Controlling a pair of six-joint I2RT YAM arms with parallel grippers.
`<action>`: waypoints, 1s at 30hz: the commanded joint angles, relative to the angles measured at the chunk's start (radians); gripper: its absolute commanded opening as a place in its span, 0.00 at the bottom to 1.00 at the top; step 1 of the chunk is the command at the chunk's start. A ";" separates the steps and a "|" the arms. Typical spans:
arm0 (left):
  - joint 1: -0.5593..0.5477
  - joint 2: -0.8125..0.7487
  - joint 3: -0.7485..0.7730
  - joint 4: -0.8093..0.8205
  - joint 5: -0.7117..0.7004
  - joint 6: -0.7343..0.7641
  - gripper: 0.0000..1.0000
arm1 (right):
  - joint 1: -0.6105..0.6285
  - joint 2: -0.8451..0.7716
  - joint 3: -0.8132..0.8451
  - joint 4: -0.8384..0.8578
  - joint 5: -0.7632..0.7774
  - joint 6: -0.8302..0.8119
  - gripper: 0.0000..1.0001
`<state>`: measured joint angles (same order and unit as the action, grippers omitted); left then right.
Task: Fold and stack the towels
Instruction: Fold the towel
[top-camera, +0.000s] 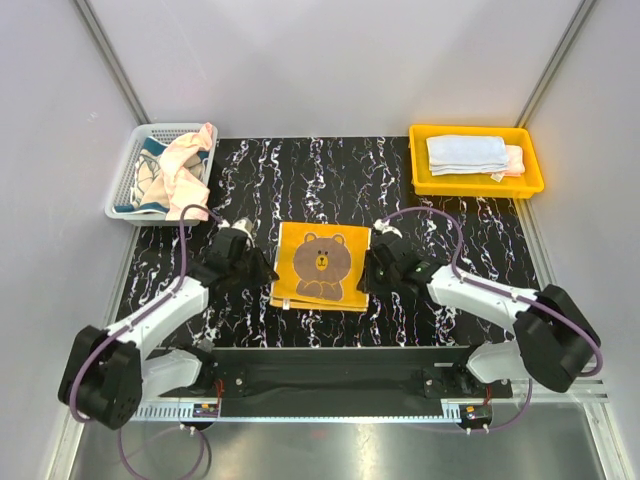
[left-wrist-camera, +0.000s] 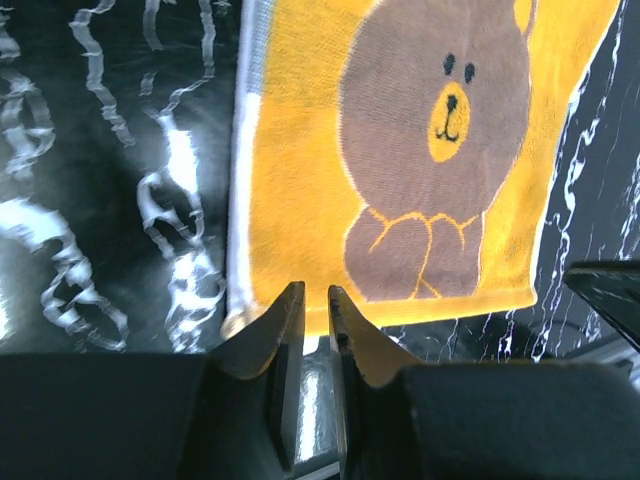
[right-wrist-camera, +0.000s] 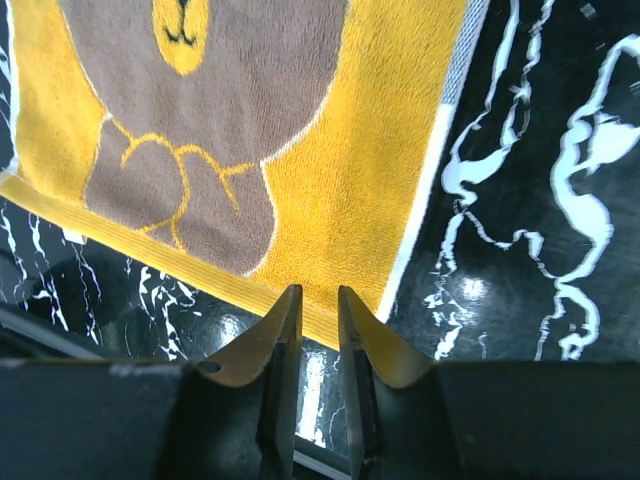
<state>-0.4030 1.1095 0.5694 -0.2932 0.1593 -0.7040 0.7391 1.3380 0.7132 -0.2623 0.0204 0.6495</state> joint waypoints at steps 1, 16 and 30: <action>-0.025 0.067 0.023 0.092 0.054 0.009 0.18 | 0.009 0.026 0.011 0.069 -0.062 0.022 0.27; -0.051 0.110 -0.204 0.209 0.023 -0.115 0.08 | 0.014 0.047 -0.182 0.166 -0.109 0.116 0.25; -0.095 -0.148 -0.204 -0.019 -0.021 -0.177 0.16 | 0.014 -0.194 -0.106 -0.181 0.076 0.107 0.37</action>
<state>-0.4919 0.9913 0.3248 -0.2245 0.1608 -0.8822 0.7437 1.1851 0.5518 -0.3695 0.0444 0.7574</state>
